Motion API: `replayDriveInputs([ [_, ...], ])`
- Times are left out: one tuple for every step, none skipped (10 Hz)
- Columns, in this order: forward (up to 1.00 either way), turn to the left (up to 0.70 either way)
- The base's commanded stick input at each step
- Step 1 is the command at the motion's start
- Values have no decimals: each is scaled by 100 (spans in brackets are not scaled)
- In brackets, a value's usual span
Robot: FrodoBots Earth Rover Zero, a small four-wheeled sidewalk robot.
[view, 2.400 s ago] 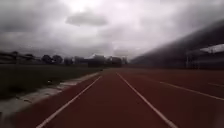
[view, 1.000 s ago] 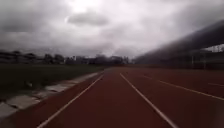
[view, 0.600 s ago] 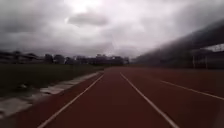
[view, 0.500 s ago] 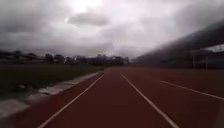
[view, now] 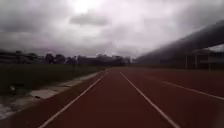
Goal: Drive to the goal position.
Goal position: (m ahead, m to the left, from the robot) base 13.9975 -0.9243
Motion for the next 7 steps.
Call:
replayDriveInputs([
  [70,0],
  [70,0],
  [70,0],
  [70,0],
  [70,0],
  [70,-33],
  [70,-25],
])
